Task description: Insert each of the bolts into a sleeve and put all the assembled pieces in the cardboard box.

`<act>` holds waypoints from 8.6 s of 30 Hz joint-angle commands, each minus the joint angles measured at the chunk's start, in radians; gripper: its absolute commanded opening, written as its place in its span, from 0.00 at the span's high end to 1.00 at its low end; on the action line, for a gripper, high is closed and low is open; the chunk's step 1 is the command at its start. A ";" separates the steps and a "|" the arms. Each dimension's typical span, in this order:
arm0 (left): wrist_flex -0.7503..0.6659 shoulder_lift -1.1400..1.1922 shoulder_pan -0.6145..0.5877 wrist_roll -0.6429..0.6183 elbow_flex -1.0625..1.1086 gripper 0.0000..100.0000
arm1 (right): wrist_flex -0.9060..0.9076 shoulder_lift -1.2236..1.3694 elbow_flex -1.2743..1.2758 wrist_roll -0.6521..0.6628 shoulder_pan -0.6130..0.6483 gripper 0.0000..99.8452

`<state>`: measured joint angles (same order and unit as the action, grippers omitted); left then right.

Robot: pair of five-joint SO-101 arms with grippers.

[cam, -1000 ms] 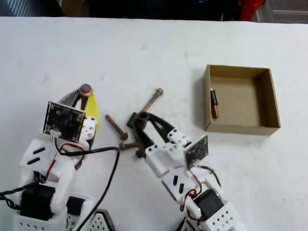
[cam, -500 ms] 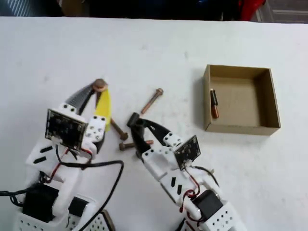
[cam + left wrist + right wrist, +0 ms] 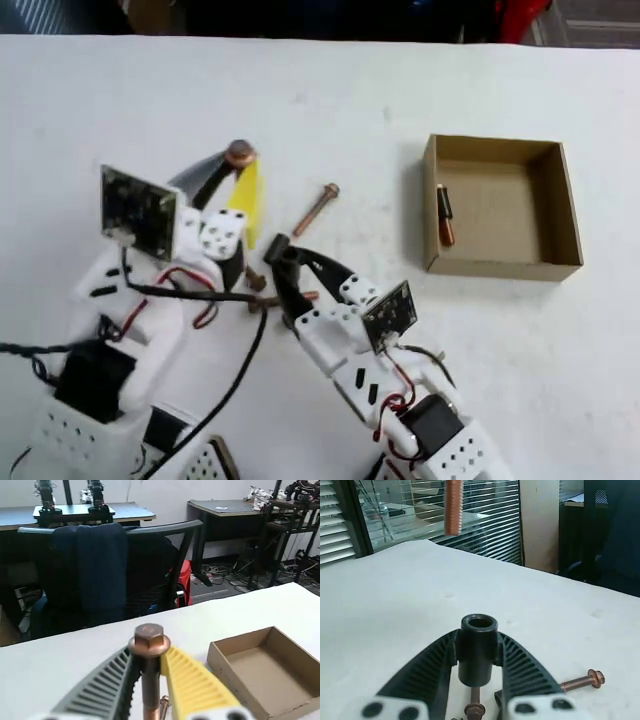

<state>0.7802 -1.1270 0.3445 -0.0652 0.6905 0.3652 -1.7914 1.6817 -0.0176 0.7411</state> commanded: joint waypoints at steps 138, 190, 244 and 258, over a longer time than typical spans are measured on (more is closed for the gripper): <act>-0.210 -0.395 0.070 -0.075 0.641 0.79 | 0.004 -0.010 0.008 0.009 -0.048 0.98; 0.063 -0.693 -0.306 0.061 0.697 0.97 | 0.073 -0.010 -0.015 0.009 -0.265 0.98; 0.061 -0.693 -0.486 0.068 0.905 0.97 | 0.437 1.819 -1.551 0.232 -0.888 0.98; 0.057 -0.693 -0.483 0.068 0.910 0.97 | 0.437 2.104 -1.732 0.313 -0.889 0.98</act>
<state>0.8416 -1.8067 -0.1343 -0.0054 1.6049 0.8239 0.3138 0.0153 0.2785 -0.1412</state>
